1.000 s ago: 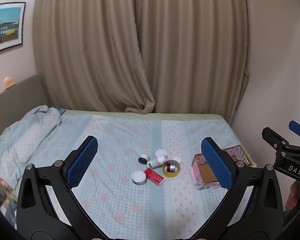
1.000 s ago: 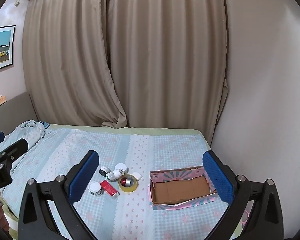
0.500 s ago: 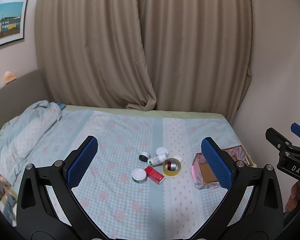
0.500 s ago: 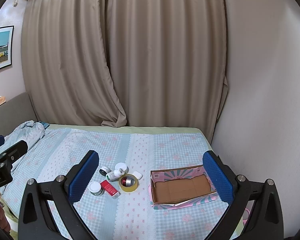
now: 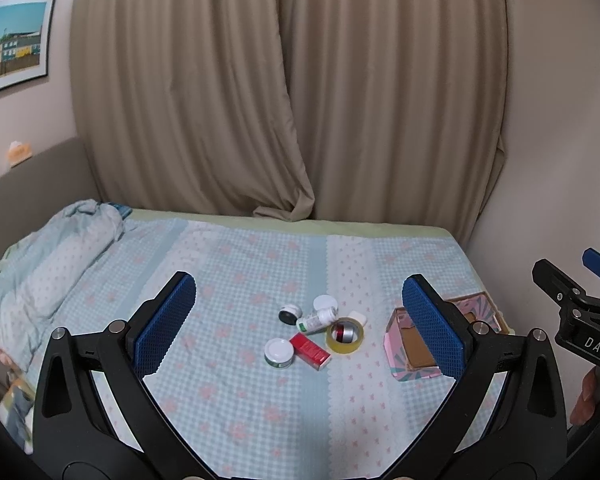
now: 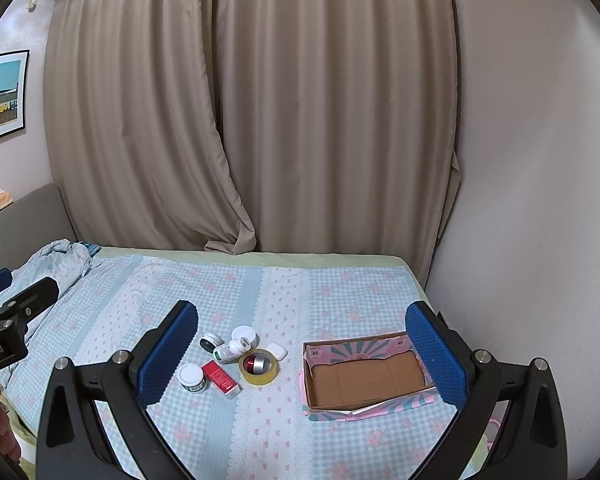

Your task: Organize rigid objects

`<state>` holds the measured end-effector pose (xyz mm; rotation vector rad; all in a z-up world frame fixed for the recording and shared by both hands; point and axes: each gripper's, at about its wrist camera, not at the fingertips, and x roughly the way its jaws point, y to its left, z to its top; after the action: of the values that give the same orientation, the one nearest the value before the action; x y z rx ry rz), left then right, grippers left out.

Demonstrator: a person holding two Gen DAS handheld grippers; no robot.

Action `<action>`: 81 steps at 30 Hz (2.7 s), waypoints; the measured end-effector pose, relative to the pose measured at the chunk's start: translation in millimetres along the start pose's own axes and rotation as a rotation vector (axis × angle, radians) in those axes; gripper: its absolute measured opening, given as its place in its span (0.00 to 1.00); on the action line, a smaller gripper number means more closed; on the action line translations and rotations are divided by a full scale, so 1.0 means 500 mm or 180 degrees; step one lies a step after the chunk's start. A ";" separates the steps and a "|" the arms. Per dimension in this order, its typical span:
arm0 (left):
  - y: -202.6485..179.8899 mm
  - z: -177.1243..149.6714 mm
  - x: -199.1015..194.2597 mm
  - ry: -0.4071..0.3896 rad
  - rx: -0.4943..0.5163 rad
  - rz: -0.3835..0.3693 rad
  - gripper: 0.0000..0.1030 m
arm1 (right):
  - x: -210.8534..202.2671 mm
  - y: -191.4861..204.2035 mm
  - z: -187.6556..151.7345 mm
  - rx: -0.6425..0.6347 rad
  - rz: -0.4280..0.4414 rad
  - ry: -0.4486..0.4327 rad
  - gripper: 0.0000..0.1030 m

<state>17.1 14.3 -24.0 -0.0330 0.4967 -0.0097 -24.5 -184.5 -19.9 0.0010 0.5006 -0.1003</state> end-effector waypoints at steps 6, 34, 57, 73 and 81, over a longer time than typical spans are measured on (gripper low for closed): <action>-0.001 0.007 0.007 -0.0004 -0.0001 0.0000 1.00 | 0.005 0.001 0.000 0.0004 0.0016 0.0006 1.00; -0.005 0.013 0.029 0.0037 0.0031 -0.0039 1.00 | 0.001 -0.003 0.020 0.0040 0.0012 0.0041 1.00; -0.007 0.014 0.034 0.0047 0.0033 -0.0047 1.00 | 0.005 -0.003 0.032 0.0046 0.0013 0.0057 1.00; 0.003 -0.048 0.117 0.0534 -0.0028 0.0176 1.00 | 0.069 -0.008 0.029 -0.0127 0.0189 0.0400 1.00; 0.030 -0.148 0.249 0.1069 -0.0129 0.0308 1.00 | 0.226 0.002 -0.010 -0.0547 0.0609 0.0745 1.00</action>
<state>91.4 25.1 -148.9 -0.0475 0.8339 0.0909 71.9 -194.0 -78.4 -0.1084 0.7390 0.1322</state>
